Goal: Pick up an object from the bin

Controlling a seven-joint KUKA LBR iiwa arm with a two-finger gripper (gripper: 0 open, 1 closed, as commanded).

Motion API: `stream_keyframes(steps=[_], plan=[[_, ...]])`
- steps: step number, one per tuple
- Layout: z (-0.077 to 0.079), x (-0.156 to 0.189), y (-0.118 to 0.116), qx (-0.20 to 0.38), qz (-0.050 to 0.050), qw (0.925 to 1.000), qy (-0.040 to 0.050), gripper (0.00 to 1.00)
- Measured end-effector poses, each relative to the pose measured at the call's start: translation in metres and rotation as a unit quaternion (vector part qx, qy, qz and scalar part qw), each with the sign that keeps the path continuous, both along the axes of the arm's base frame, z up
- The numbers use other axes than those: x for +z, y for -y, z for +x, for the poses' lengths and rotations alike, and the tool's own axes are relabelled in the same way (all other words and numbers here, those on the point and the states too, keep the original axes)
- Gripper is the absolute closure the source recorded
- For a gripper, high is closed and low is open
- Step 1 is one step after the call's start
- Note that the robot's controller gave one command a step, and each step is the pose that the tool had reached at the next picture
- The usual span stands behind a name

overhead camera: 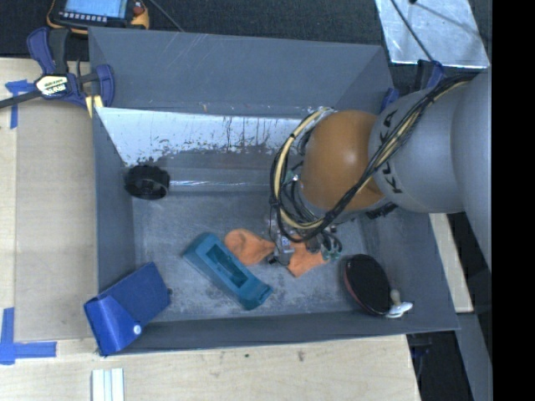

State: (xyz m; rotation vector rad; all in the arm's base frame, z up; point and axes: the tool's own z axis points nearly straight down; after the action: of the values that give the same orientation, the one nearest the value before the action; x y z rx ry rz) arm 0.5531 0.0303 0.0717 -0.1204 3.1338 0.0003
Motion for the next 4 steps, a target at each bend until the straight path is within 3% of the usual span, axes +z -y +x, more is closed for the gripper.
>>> stream_keyframes(steps=[3, 4], plan=[[0.000, 0.000, 0.000, 0.000, 0.000, 1.0000, 0.0000, 1.00], [0.044, 0.065, -0.039, 0.043, 0.000, 0.9991, -0.0020, 1.00]])
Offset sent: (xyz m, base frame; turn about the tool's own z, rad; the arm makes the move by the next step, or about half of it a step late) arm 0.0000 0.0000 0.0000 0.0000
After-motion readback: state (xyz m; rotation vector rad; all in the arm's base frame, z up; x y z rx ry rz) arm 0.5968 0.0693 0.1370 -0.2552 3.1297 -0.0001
